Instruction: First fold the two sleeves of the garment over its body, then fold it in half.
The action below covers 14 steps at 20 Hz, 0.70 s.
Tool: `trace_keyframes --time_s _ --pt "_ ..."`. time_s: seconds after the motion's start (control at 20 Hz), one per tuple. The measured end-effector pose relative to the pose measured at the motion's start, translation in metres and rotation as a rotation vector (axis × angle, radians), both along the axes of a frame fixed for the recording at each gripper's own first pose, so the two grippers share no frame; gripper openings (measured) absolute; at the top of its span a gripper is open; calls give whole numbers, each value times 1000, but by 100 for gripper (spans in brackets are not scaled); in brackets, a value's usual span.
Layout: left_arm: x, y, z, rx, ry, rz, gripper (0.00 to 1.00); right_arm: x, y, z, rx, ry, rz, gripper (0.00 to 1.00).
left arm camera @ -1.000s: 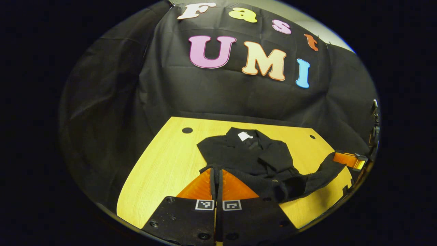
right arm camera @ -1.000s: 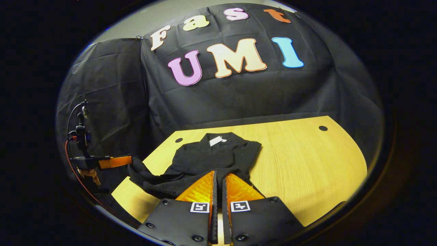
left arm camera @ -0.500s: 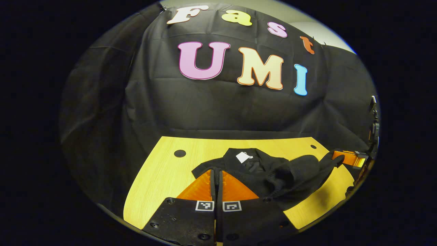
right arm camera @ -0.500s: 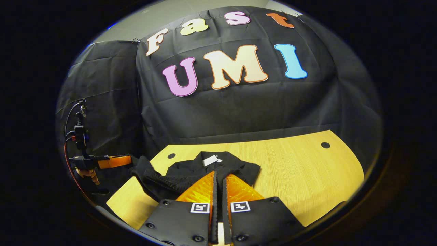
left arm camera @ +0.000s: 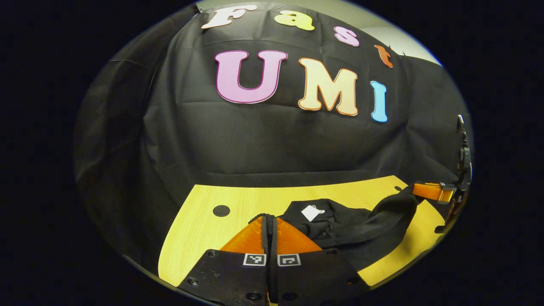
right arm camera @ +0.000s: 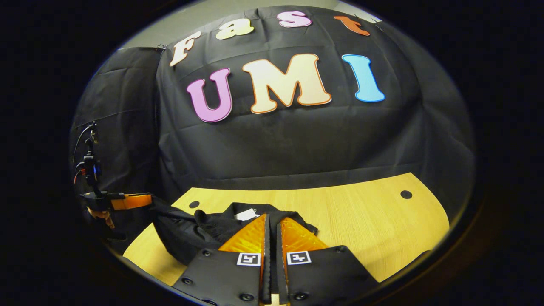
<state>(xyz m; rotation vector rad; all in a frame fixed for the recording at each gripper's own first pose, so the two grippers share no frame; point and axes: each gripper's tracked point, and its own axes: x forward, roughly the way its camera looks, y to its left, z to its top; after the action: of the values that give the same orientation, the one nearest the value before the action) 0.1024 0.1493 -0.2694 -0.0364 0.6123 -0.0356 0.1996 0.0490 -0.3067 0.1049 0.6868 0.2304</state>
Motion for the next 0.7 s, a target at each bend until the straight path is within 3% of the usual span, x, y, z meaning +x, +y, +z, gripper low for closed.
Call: trace_keyframes --time_s 0.25,0.3,0.45,0.5,0.55,0.7 --pt "25 18 -20 76 18 0 0 24 -16 -20 -30 45 -124 8" --pt "32 33 -16 125 -10 40 24 21 -21 -24 -50 64 -153 10" --pt "52 43 38 164 -217 113 98 27 -26 7 -94 -55 -189 92" --pt "43 37 57 159 -269 116 90 26 -28 29 -110 -111 -190 92" --pt "37 35 75 152 -299 120 92 23 -28 47 -119 -162 -189 98" --pt "18 21 107 130 -350 125 94 1 -28 88 -123 -286 -179 98"
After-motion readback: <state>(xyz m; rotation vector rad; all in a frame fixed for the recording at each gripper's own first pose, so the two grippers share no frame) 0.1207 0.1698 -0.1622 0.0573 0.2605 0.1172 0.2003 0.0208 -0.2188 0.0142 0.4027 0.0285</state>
